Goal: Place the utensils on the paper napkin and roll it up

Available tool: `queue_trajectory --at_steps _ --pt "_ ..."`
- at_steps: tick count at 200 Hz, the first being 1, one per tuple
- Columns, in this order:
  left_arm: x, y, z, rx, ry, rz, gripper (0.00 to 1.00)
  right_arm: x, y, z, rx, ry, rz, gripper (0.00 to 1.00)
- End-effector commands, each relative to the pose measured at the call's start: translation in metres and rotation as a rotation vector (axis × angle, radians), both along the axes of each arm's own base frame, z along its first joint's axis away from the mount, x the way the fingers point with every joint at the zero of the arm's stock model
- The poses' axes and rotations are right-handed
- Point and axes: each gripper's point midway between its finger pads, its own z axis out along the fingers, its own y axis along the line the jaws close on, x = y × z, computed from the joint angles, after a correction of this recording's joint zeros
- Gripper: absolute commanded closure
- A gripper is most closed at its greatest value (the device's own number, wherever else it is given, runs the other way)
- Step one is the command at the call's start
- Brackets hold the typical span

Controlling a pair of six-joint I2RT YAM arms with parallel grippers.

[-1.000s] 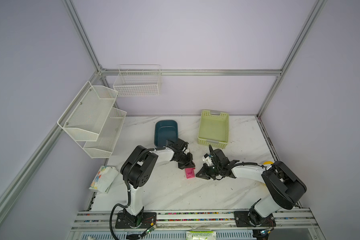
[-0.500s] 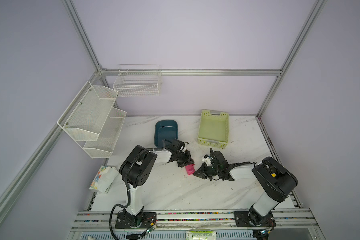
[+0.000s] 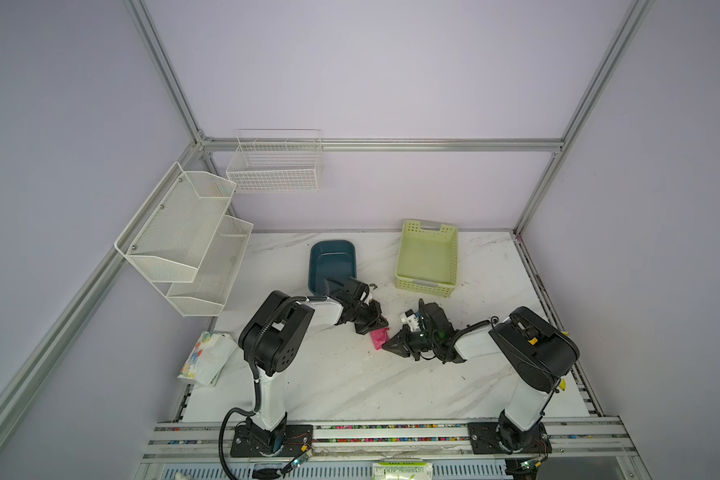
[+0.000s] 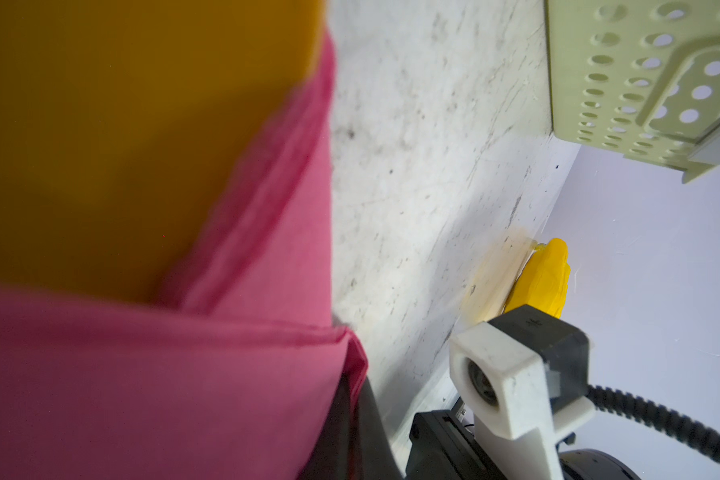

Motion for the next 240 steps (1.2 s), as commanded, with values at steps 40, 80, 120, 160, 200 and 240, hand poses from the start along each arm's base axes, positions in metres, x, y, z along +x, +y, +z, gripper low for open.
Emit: queue_trajectory --at_steps 40,80,120,160,200,240 --pt "-0.007 0.021 -0.020 0.077 0.050 0.053 0.95 0.010 0.004 0.002 0.011 -0.015 -0.020 1.00" --pt "-0.007 0.021 -0.020 0.076 0.052 0.050 0.95 0.014 0.007 0.025 0.044 -0.047 -0.019 1.00" --pt "-0.008 0.021 -0.020 0.077 0.053 0.052 0.95 0.020 0.009 0.028 0.033 -0.056 -0.028 1.00" --pt "-0.007 0.022 -0.018 0.078 0.049 0.053 0.95 0.020 0.006 0.004 -0.013 -0.035 -0.030 1.00" --pt "-0.006 0.021 -0.014 0.075 0.039 0.055 0.96 0.016 0.003 -0.012 -0.045 -0.016 -0.022 1.00" --pt "0.001 0.016 0.004 0.049 0.001 0.053 0.96 0.010 -0.004 -0.025 -0.095 0.000 -0.012 1.00"
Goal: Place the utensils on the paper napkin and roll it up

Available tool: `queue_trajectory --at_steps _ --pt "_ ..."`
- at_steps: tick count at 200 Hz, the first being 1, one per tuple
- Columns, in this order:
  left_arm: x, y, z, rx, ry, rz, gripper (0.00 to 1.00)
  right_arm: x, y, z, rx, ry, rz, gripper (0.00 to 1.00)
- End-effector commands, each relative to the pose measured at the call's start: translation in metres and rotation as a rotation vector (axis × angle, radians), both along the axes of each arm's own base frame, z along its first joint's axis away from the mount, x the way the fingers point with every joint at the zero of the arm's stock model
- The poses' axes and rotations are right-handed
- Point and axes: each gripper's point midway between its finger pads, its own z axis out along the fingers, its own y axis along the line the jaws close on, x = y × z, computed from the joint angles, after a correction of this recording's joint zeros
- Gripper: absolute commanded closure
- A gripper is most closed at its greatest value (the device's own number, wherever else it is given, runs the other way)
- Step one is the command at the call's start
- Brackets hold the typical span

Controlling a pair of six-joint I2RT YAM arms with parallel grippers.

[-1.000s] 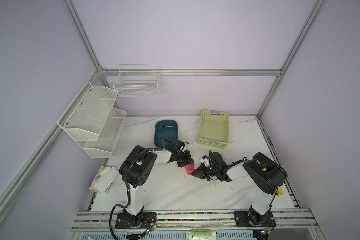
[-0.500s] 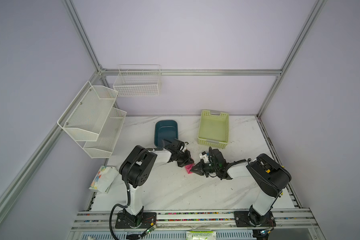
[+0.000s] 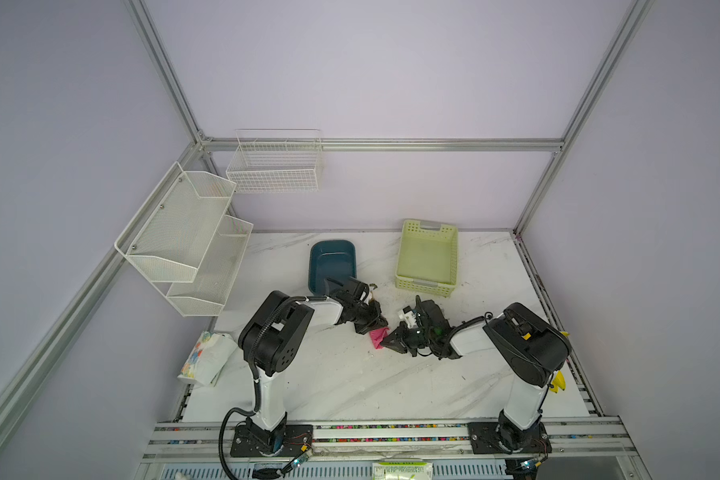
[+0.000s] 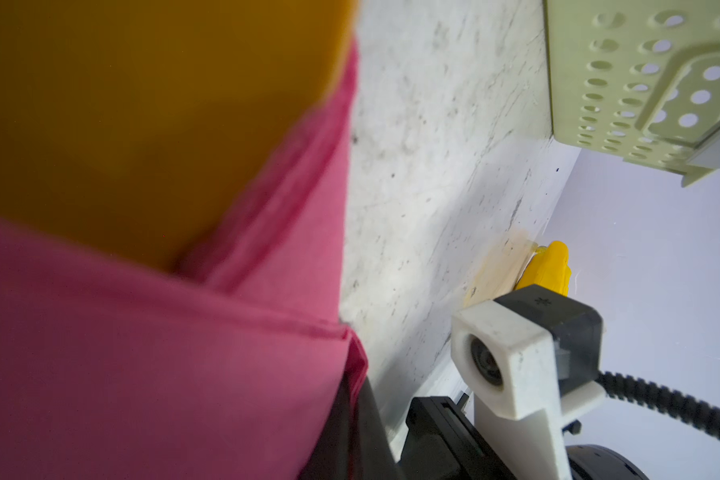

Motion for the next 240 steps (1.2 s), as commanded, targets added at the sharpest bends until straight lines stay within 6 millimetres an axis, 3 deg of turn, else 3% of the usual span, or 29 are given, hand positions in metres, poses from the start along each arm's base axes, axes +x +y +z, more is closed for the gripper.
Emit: queue_trajectory --at_steps 1,32,70,168,240 --pt "0.000 0.014 0.004 0.041 0.004 0.046 0.96 -0.005 -0.010 -0.022 -0.078 0.044 -0.012 1.00" --pt "0.009 0.002 0.035 -0.005 -0.050 0.022 0.96 -0.008 -0.014 -0.030 -0.109 0.055 0.000 1.00" --pt "0.011 -0.013 0.048 -0.027 -0.064 -0.004 0.96 -0.012 -0.016 -0.040 -0.133 0.064 0.017 1.00" --pt "0.028 -0.036 0.051 -0.037 -0.074 -0.025 0.96 -0.022 -0.022 -0.057 -0.167 0.093 0.044 1.00" --pt "0.035 -0.039 0.027 -0.001 -0.042 -0.027 0.96 -0.025 -0.023 -0.059 -0.167 0.101 0.052 1.00"
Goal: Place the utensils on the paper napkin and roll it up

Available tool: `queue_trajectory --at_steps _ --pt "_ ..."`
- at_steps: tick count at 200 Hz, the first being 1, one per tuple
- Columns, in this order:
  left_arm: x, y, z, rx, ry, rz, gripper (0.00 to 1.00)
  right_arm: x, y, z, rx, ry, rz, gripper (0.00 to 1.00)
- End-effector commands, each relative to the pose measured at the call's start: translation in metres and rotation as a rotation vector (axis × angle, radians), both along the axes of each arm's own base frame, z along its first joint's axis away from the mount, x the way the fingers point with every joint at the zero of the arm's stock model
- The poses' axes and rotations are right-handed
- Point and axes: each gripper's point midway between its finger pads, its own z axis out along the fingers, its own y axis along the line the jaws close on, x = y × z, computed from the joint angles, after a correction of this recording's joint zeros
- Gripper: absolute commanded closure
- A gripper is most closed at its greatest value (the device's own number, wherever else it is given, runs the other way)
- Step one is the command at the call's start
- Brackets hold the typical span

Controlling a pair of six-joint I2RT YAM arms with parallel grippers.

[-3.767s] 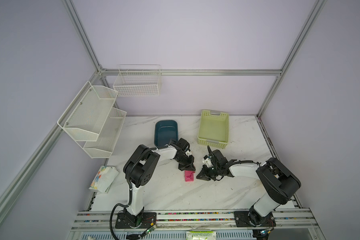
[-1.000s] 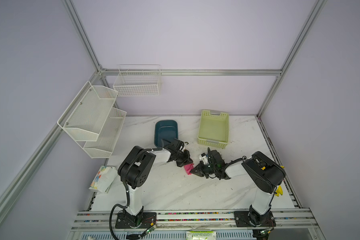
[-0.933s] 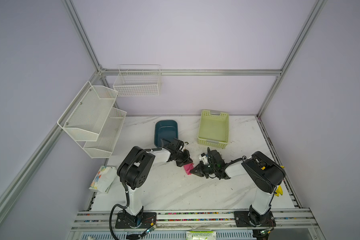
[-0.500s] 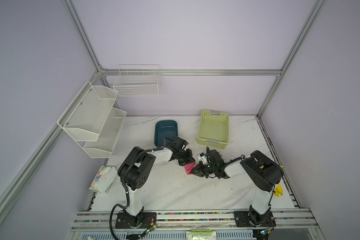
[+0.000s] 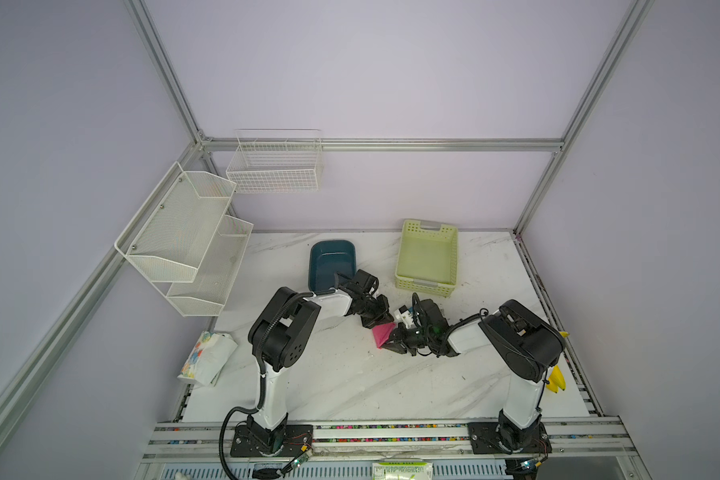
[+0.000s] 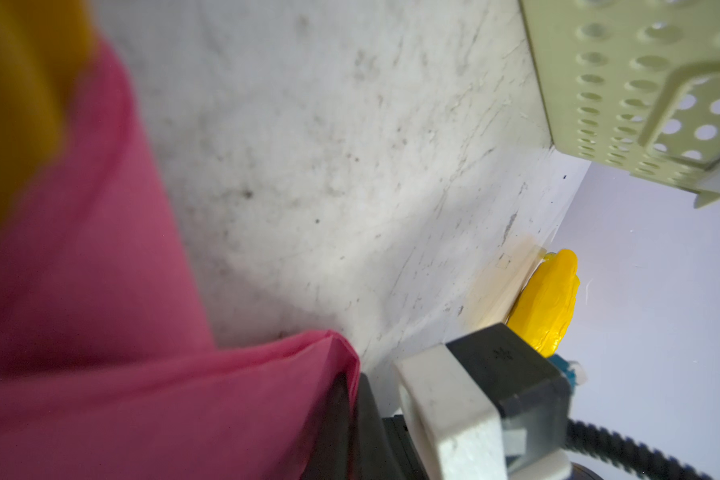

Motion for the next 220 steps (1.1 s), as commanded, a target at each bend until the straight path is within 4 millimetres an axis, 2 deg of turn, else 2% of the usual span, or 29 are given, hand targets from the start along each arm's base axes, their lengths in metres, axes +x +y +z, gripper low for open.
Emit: queue_trajectory --at_steps 1,49,81,122,177,203,220 --pt "0.023 -0.015 0.023 -0.040 -0.073 -0.003 0.96 -0.021 -0.027 -0.051 -0.174 0.137 -0.043 1.00" --pt "0.021 -0.005 -0.002 0.035 -0.060 0.000 0.96 -0.023 -0.028 -0.045 -0.173 0.132 -0.041 1.00" --pt "0.016 0.006 -0.017 0.095 -0.068 0.006 0.96 -0.018 -0.029 -0.030 -0.183 0.102 -0.052 1.00" --pt "0.007 0.020 -0.041 0.162 -0.055 0.001 0.97 -0.016 -0.037 -0.010 -0.217 0.076 -0.073 0.93" --pt "0.001 0.026 -0.052 0.185 -0.050 -0.003 0.98 -0.002 -0.054 0.025 -0.337 -0.025 -0.112 0.88" --pt "0.001 0.026 -0.054 0.185 -0.049 -0.002 0.98 0.007 -0.052 0.047 -0.323 -0.068 -0.129 0.86" --pt "0.001 0.026 -0.054 0.186 -0.050 -0.004 0.97 0.013 -0.043 0.063 -0.275 -0.111 -0.115 0.86"
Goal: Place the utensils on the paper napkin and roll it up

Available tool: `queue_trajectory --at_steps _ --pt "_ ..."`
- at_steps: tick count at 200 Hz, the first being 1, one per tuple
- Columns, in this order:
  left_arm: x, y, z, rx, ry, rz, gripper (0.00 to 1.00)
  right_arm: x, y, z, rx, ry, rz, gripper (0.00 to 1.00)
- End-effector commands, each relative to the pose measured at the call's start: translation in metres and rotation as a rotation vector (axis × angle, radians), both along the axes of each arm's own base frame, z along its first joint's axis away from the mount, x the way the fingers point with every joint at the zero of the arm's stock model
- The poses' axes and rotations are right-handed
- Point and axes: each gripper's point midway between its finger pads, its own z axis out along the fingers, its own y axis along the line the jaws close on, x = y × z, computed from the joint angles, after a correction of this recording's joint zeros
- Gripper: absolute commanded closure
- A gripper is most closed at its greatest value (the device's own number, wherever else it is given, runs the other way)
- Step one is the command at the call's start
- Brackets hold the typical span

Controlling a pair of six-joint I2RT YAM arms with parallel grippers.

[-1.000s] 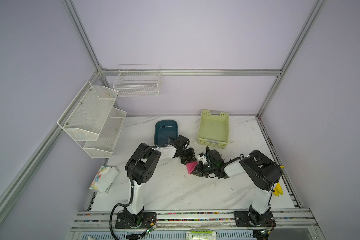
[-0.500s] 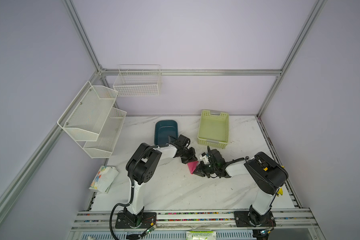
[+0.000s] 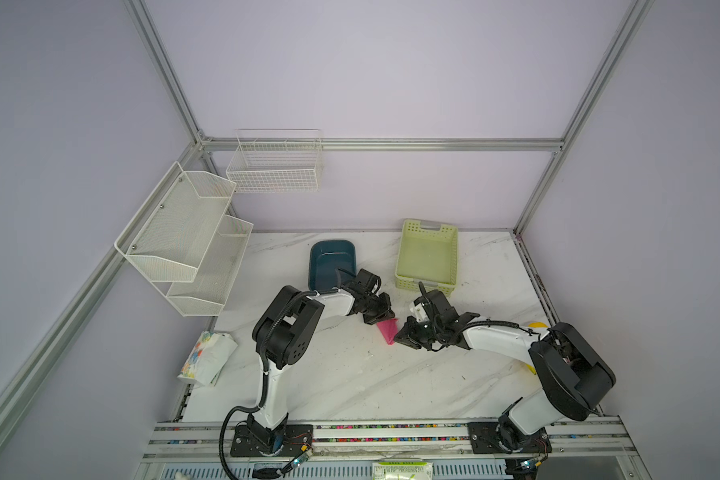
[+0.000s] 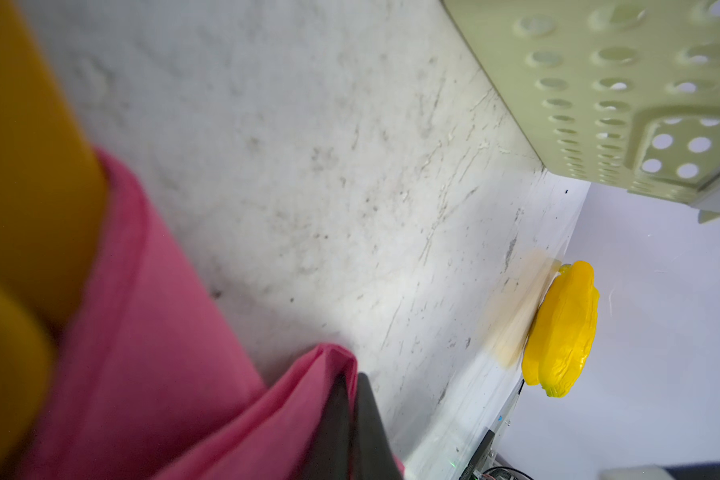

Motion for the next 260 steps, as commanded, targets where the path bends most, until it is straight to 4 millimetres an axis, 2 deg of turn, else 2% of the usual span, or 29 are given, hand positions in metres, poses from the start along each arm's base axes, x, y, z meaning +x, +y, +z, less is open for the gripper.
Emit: queue_trajectory --at_steps 1,26,48,72,120,150,204,239,260 --pt "-0.018 0.029 -0.051 0.149 0.073 0.027 0.98 0.006 0.000 0.015 -0.005 -0.041 0.002 0.86" --pt "-0.019 0.029 -0.054 0.152 0.079 0.026 0.97 0.015 0.017 0.027 0.087 -0.056 0.021 0.86" --pt "-0.018 0.029 -0.054 0.151 0.078 0.027 0.97 0.022 0.026 0.020 0.098 -0.047 0.031 0.86" --pt "-0.019 0.029 -0.054 0.152 0.079 0.026 0.97 0.027 0.027 0.004 0.069 -0.032 0.033 0.86" --pt "-0.019 0.031 -0.054 0.160 0.081 0.024 0.96 0.028 0.002 -0.030 -0.055 -0.011 -0.028 0.87" --pt "-0.019 0.030 -0.054 0.164 0.079 0.020 0.96 0.025 -0.003 -0.033 -0.059 -0.009 -0.027 0.87" --pt "-0.019 0.031 -0.054 0.166 0.080 0.020 0.96 0.033 -0.002 -0.019 -0.054 -0.038 -0.028 0.87" --pt "-0.018 0.030 -0.051 0.162 0.074 0.018 0.95 0.025 -0.007 -0.043 -0.091 -0.004 -0.006 0.87" --pt "-0.016 0.027 -0.044 0.159 0.064 -0.009 0.88 0.019 -0.012 -0.053 -0.112 0.012 -0.006 0.88"
